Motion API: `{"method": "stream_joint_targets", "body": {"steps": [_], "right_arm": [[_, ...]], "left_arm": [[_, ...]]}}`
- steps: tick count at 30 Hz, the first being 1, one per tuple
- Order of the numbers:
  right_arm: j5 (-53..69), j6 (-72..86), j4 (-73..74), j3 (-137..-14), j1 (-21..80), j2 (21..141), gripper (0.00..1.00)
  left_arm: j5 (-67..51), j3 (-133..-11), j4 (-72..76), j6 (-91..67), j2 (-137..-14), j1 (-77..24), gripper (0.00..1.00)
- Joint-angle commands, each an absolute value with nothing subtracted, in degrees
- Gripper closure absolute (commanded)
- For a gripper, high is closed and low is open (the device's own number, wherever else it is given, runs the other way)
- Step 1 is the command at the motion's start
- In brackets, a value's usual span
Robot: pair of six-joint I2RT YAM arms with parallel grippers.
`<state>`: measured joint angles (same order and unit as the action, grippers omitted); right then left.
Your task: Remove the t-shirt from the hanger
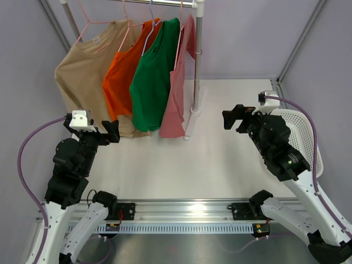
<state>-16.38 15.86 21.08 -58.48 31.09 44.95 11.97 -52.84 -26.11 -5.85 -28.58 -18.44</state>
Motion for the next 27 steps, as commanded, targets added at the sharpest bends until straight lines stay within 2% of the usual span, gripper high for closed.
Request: {"method": "stream_joint_targets", "body": {"steps": [1,8,11,15,21,23,27], "right_arm": [[-16.3,14.8,21.4,-60.6,31.6,44.3,0.01],[-14.9,13.6,22.3,-61.3,31.6,43.5,0.01],[-14.4,13.4,22.9,-61.9,31.6,43.6,0.01],[-12.7,13.2,22.8,-62.0,31.6,43.2,0.01],[-9.7,14.0,23.3,-62.7,31.6,43.2,0.0],[-9.0,14.1,23.7,-63.2,31.6,43.2,0.01],[-7.7,13.8,23.8,-63.8,31.6,43.0,0.0]], "left_arm": [[10.5,-53.3,-24.4,-4.8,-28.4,-18.7,0.01],[10.0,-51.3,-21.4,-3.3,-29.6,-18.6,0.01],[11.6,-54.6,-21.4,-3.1,-30.6,-18.6,0.01],[14.1,-65.2,-22.0,-2.4,-34.7,-18.6,0.01],[18.5,-80.9,-23.1,5.2,-47.7,-18.4,0.01],[16.2,-88.7,-23.3,6.8,-53.0,-15.2,0.01],[-4.4,-105.6,-26.1,1.0,-64.6,-2.2,0.01]]}}
